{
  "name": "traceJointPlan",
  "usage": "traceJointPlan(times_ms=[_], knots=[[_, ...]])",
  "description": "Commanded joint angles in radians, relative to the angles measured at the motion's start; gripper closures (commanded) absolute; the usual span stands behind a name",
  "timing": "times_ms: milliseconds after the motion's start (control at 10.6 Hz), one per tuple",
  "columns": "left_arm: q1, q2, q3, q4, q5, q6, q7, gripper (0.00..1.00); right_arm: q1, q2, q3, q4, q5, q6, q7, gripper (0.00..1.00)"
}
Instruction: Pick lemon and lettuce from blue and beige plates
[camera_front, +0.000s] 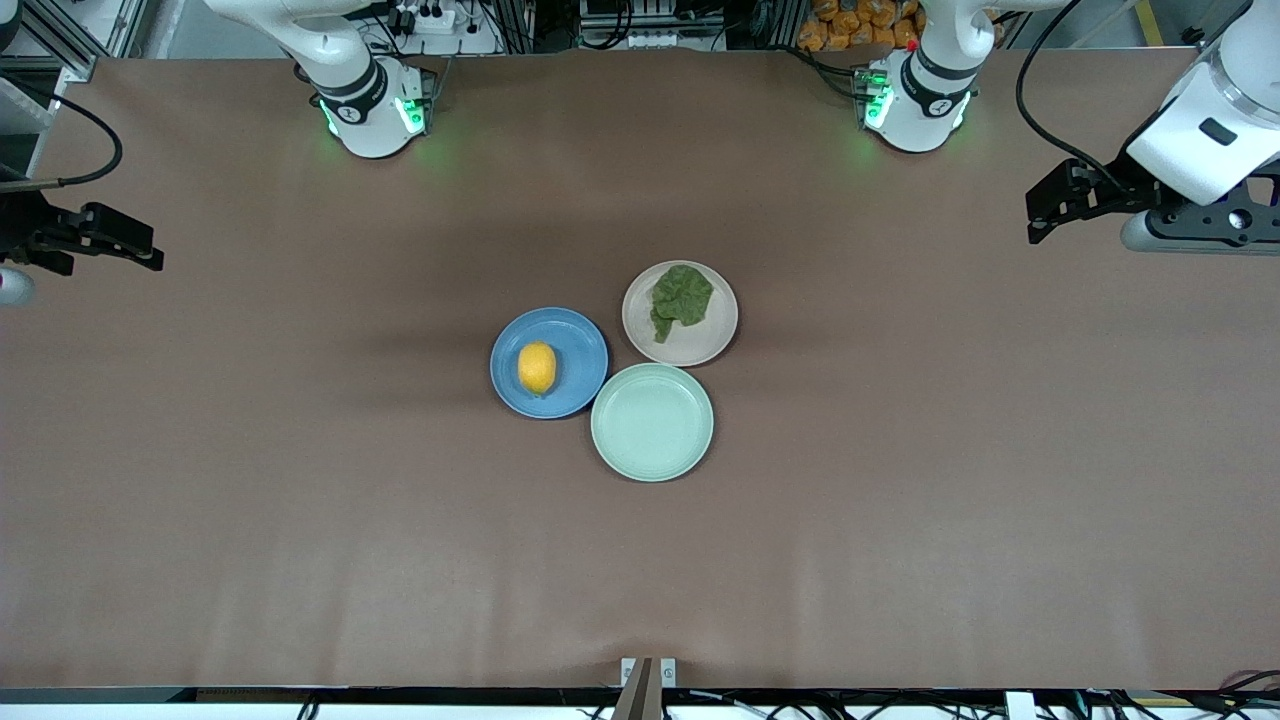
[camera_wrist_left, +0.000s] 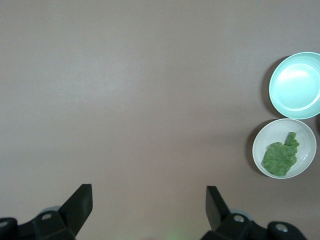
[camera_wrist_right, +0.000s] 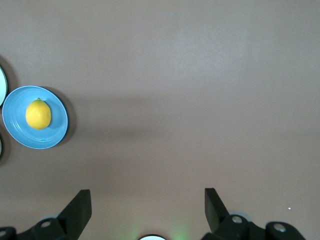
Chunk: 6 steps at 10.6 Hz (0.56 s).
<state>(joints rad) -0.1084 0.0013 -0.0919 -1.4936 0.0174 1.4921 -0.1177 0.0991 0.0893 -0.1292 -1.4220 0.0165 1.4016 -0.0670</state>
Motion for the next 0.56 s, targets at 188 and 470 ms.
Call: traceJointPlan(times_ms=[188, 470], knots=[[-0.002, 0.011, -0.002, 0.024, 0.001, -0.019, 0.026, 0.00, 0.004, -0.002, -0.004, -0.002, -0.001, -0.001, 0.018, 0.00], [-0.004, 0.011, -0.002, 0.024, 0.001, -0.019, 0.026, 0.00, 0.004, -0.002, -0.004, -0.002, -0.001, -0.001, 0.018, 0.00]])
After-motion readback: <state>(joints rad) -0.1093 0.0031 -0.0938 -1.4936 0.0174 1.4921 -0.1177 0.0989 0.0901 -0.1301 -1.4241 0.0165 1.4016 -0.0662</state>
